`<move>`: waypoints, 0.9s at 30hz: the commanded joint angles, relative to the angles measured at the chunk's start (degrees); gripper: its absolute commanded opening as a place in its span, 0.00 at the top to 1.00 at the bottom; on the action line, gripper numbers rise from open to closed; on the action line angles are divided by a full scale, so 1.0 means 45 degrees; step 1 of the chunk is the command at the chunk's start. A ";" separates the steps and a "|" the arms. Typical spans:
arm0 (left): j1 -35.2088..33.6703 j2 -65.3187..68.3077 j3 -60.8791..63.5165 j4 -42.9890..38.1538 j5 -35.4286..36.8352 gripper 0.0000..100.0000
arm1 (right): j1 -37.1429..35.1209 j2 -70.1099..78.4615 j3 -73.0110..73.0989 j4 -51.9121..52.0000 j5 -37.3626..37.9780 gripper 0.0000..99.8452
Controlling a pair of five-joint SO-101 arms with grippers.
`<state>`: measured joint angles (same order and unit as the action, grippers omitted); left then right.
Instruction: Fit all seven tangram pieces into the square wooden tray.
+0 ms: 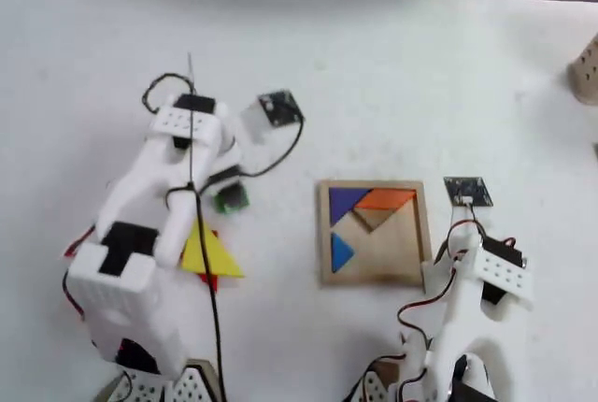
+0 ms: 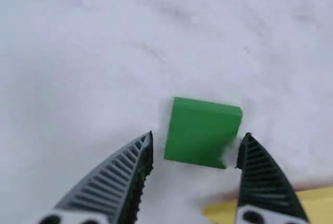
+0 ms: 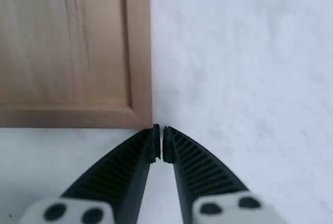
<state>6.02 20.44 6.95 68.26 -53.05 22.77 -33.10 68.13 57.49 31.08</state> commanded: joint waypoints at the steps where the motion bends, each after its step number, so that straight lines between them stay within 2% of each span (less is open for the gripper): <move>1: -0.0186 0.0537 -0.0508 -0.0274 -0.0781 0.75 | -0.0147 -0.0361 -0.0078 -0.0107 0.0137 0.98; 5: -0.0147 0.0850 -0.0410 -0.0508 -0.0977 0.79 | -0.0147 -0.0361 -0.0078 -0.0107 0.0137 0.98; 13: -0.0088 0.0869 -0.0410 -0.0567 -0.1172 0.80 | -0.0147 -0.0361 -0.0078 -0.0107 0.0137 0.98; 17: 0.0166 0.0869 -0.0508 -0.0918 -0.0117 0.90 | -0.0147 -0.0381 -0.0078 -0.0107 0.0137 0.98; 21: 0.0674 0.0830 -0.0527 -0.0840 0.0762 0.90 | -0.0147 -0.0381 -0.0078 -0.0107 0.0137 0.98; 27: 0.0752 0.0244 -0.0957 -0.0606 0.2989 0.90 | -0.0147 -0.0381 -0.0078 -0.0107 0.0137 0.98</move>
<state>7.96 24.48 6.33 66.33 -46.46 22.77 -33.10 68.13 57.49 31.08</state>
